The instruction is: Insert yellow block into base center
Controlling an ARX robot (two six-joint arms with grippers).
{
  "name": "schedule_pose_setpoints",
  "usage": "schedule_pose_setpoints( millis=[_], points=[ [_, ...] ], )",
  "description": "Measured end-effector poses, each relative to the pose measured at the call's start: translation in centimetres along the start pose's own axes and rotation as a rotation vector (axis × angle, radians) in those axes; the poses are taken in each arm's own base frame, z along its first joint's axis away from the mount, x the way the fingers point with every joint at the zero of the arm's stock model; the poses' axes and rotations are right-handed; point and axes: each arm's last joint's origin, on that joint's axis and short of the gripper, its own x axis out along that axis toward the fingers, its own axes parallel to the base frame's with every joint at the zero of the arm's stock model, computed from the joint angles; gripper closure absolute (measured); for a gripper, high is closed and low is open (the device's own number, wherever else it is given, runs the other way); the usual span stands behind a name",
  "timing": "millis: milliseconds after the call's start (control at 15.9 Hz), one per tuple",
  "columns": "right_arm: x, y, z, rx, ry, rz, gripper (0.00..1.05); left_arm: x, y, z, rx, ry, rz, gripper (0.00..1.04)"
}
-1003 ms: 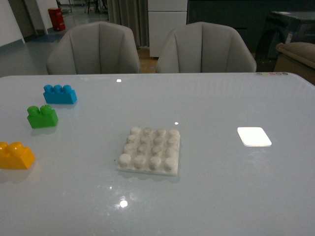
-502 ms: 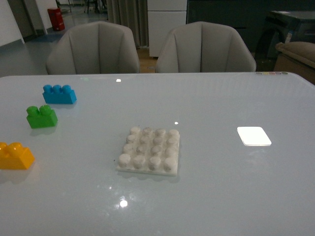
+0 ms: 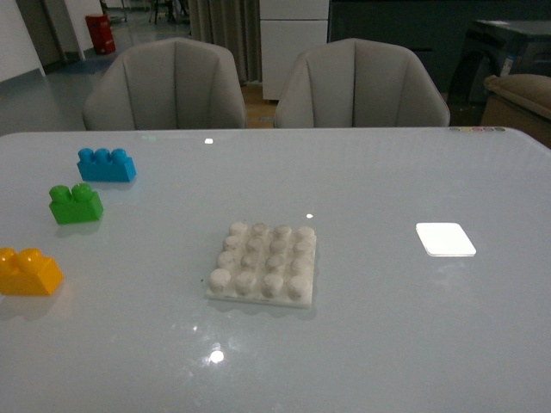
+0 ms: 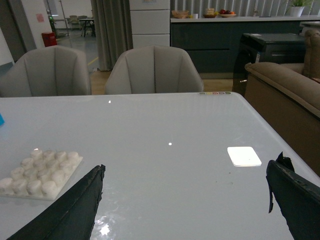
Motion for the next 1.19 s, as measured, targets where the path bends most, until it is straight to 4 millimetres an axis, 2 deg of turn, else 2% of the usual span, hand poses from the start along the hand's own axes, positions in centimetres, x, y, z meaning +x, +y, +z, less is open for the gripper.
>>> schedule_pose_setpoints(
  millis=[63, 125, 188, 313, 439, 752, 1191],
  points=[
    [0.0, 0.0, 0.0, 0.0, 0.0, 0.0, 0.06, 2.3, 0.3, 1.4, 0.029, -0.014, -0.013, 0.07],
    [0.0, 0.0, 0.0, 0.0, 0.0, 0.0, 0.06, 7.7, 1.0, 2.5, 0.07, 0.036, -0.011, 0.07],
    [0.0, 0.0, 0.0, 0.0, 0.0, 0.0, 0.06, 14.8, 2.7, 0.2, 0.097, 0.273, -0.023, 0.07],
    [0.0, 0.0, 0.0, 0.0, 0.0, 0.0, 0.06, 17.8, 4.2, -0.6, 0.099, 0.369, -0.026, 0.07],
    [0.0, 0.0, 0.0, 0.0, 0.0, 0.0, 0.06, 19.0, 5.4, -0.9, 0.092, 0.411, -0.017, 0.07],
    [0.0, 0.0, 0.0, 0.0, 0.0, 0.0, 0.06, 20.0, 6.8, -1.7, 0.078, 0.429, 0.003, 0.07],
    [0.0, 0.0, 0.0, 0.0, 0.0, 0.0, 0.06, 20.6, 7.1, -2.8, 0.082, 0.428, -0.014, 0.07]
  ],
)
